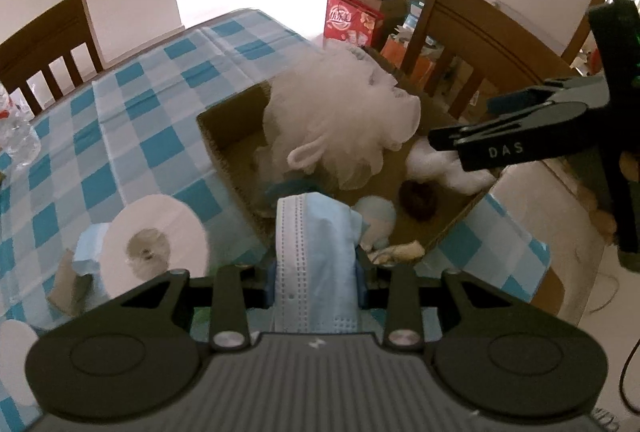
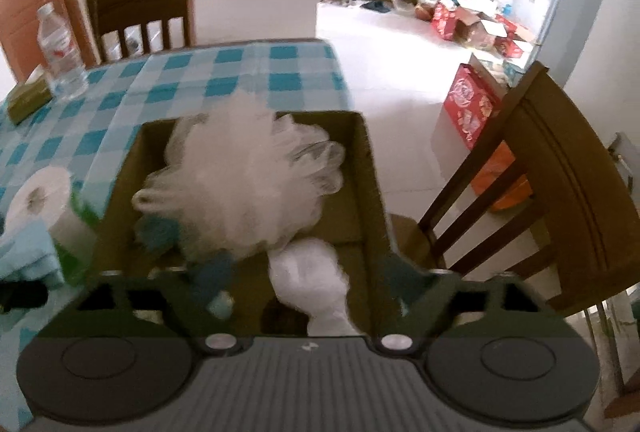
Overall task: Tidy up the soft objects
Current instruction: 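Lower the blue face mask into the box and open the left tool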
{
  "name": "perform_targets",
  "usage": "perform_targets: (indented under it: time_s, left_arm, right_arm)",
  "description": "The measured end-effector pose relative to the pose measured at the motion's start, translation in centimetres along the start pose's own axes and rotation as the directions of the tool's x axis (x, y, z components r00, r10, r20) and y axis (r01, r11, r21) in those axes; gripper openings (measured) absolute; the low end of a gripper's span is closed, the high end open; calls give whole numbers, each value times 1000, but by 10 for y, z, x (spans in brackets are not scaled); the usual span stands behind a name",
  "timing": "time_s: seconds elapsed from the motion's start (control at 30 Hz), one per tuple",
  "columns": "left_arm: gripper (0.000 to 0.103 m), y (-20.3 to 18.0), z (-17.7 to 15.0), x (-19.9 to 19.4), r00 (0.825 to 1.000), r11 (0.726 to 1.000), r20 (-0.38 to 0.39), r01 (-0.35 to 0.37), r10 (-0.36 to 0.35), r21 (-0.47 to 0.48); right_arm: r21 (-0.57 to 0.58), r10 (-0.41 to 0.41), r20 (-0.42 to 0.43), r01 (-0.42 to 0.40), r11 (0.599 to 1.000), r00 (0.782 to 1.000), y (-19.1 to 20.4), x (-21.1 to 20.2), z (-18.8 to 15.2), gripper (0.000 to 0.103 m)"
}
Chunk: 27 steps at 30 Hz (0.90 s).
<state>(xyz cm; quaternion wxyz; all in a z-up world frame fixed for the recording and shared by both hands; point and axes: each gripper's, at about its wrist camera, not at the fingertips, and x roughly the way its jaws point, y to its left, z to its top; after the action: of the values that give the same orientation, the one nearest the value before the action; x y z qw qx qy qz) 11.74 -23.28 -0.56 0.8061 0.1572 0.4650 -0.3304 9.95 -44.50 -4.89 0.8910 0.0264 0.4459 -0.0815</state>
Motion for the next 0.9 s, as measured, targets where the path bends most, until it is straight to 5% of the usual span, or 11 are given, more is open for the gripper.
perform_targets:
  time_s: [0.4, 0.43, 0.57, 0.9]
  left_arm:
    - [37, -13, 25, 37, 1000, 1000, -15, -2, 2, -19]
    - [39, -14, 27, 39, 1000, 1000, -11, -5, 4, -21]
    - [94, -15, 35, 45, 999, 999, 42, -5, 7, -38]
    - [96, -15, 31, 49, 998, 999, 65, 1, 2, -45]
  right_arm:
    - [41, 55, -20, -54, 998, 998, -13, 3, -9, 102]
    - [40, 50, -18, -49, 998, 999, -13, 2, -10, 102]
    - [46, 44, -15, -43, 998, 999, -17, -1, -14, 103]
    - [58, 34, -27, -32, 998, 999, -18, -5, -20, 103]
